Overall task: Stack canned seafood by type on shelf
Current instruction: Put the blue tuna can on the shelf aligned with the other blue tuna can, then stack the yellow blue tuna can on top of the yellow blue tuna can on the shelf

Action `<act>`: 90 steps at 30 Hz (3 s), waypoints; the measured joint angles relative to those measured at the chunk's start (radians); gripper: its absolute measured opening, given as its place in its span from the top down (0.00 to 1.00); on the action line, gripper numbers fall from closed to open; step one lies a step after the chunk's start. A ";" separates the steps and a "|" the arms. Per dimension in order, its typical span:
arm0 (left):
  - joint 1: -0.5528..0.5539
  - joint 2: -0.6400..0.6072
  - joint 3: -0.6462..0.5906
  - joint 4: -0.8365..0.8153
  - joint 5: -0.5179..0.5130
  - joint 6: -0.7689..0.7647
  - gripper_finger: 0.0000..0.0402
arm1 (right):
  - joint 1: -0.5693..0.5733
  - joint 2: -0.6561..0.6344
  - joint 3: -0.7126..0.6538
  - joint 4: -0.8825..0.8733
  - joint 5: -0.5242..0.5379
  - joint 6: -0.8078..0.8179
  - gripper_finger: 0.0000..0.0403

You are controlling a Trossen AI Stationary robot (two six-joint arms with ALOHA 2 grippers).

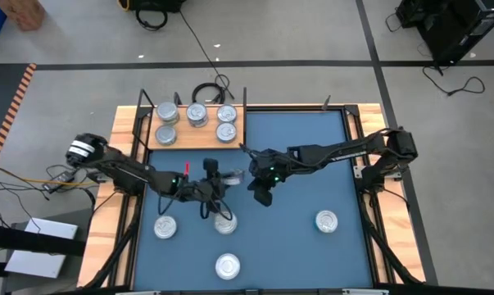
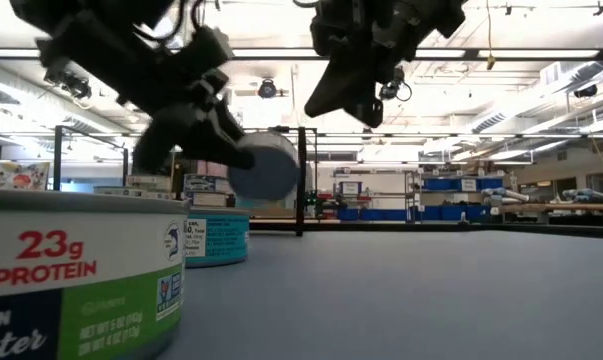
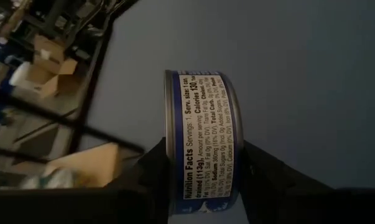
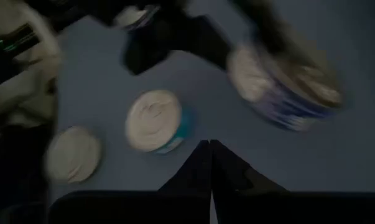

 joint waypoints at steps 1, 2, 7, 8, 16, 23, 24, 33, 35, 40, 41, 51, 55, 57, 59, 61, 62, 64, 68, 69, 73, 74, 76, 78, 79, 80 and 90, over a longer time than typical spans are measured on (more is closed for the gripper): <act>-0.001 -0.021 0.000 -0.033 -0.018 -0.001 0.64 | 0.003 -0.011 0.000 -0.011 0.028 -0.007 0.98; -0.002 -0.041 0.000 -0.068 -0.034 -0.002 0.64 | 0.006 -0.020 0.000 -0.021 0.057 -0.012 0.98; 0.011 -0.153 0.003 -0.237 -0.150 -0.039 0.64 | 0.034 -0.041 0.000 -0.032 0.120 -0.029 0.98; 0.019 -0.172 0.003 -0.278 -0.175 -0.050 0.64 | 0.038 -0.041 0.000 -0.034 0.132 -0.034 0.98; 0.136 -0.265 0.001 -0.494 -0.245 -0.111 0.64 | 0.069 -0.037 -0.017 -0.011 0.212 -0.057 0.98; 0.261 -0.260 0.002 -0.549 -0.246 -0.127 0.64 | 0.073 -0.036 -0.105 0.100 0.240 -0.063 0.98; 0.277 -0.261 0.001 -0.562 -0.246 -0.127 0.64 | 0.073 -0.036 -0.120 0.128 0.241 -0.063 0.98; 0.388 -0.260 0.002 -0.587 -0.207 -0.102 0.64 | 0.073 -0.035 -0.197 0.246 0.240 -0.063 0.99; 0.407 -0.260 0.002 -0.590 -0.191 -0.101 0.64 | 0.073 -0.035 -0.205 0.259 0.240 -0.063 0.99; 0.449 -0.259 0.002 -0.589 -0.151 -0.079 0.64 | 0.077 -0.035 -0.208 0.261 0.241 -0.064 0.99; 0.458 -0.259 0.002 -0.588 -0.137 -0.078 0.64 | 0.079 -0.035 -0.208 0.265 0.241 -0.067 0.99; 0.490 -0.221 0.002 -0.584 -0.083 -0.086 0.63 | 0.097 -0.035 -0.208 0.287 0.240 -0.081 0.99; 0.490 -0.195 0.002 -0.580 -0.065 -0.101 0.51 | 0.098 -0.035 -0.208 0.288 0.240 -0.081 0.98; 0.490 -0.191 0.002 -0.580 -0.065 -0.102 0.45 | 0.098 -0.035 -0.208 0.288 0.240 -0.081 0.98; 0.490 -0.192 0.002 -0.578 -0.065 -0.103 0.40 | 0.098 -0.035 -0.207 0.287 0.240 -0.081 0.98; 0.490 -0.192 0.002 -0.580 -0.070 -0.103 0.38 | 0.098 -0.035 -0.207 0.287 0.240 -0.081 0.98; 0.490 -0.192 0.002 -0.579 -0.079 -0.103 0.37 | 0.098 -0.035 -0.207 0.287 0.241 -0.081 0.98; 0.490 -0.193 0.002 -0.579 -0.091 -0.103 0.36 | 0.098 -0.035 -0.207 0.287 0.240 -0.081 0.98; 0.490 -0.193 0.002 -0.599 -0.099 -0.107 0.37 | 0.098 -0.035 -0.207 0.287 0.240 -0.081 0.98; 0.490 -0.193 0.002 -0.611 -0.100 -0.109 0.37 | 0.098 -0.035 -0.207 0.287 0.240 -0.081 0.98; 0.490 -0.195 0.002 -0.673 -0.107 -0.130 0.37 | 0.098 -0.035 -0.207 0.287 0.240 -0.081 0.98; 0.490 -0.195 0.002 -0.681 -0.111 -0.137 0.37 | 0.098 -0.035 -0.207 0.287 0.240 -0.082 0.98; 0.489 -0.195 0.002 -0.686 -0.115 -0.153 0.37 | 0.098 -0.035 -0.207 0.287 0.240 -0.087 0.98; 0.489 -0.195 0.011 -0.699 -0.115 -0.168 0.37 | 0.098 -0.035 -0.207 0.287 0.240 -0.089 0.98; 0.488 -0.195 0.022 -0.707 -0.115 -0.178 0.37 | 0.098 -0.035 -0.207 0.287 0.240 -0.092 0.98; 0.486 -0.195 0.035 -0.714 -0.116 -0.182 0.37 | 0.098 -0.035 -0.207 0.286 0.240 -0.101 0.98; 0.395 -0.195 0.171 -0.880 0.074 -0.214 0.59 | 0.117 -0.035 -0.207 0.279 0.240 -0.171 0.98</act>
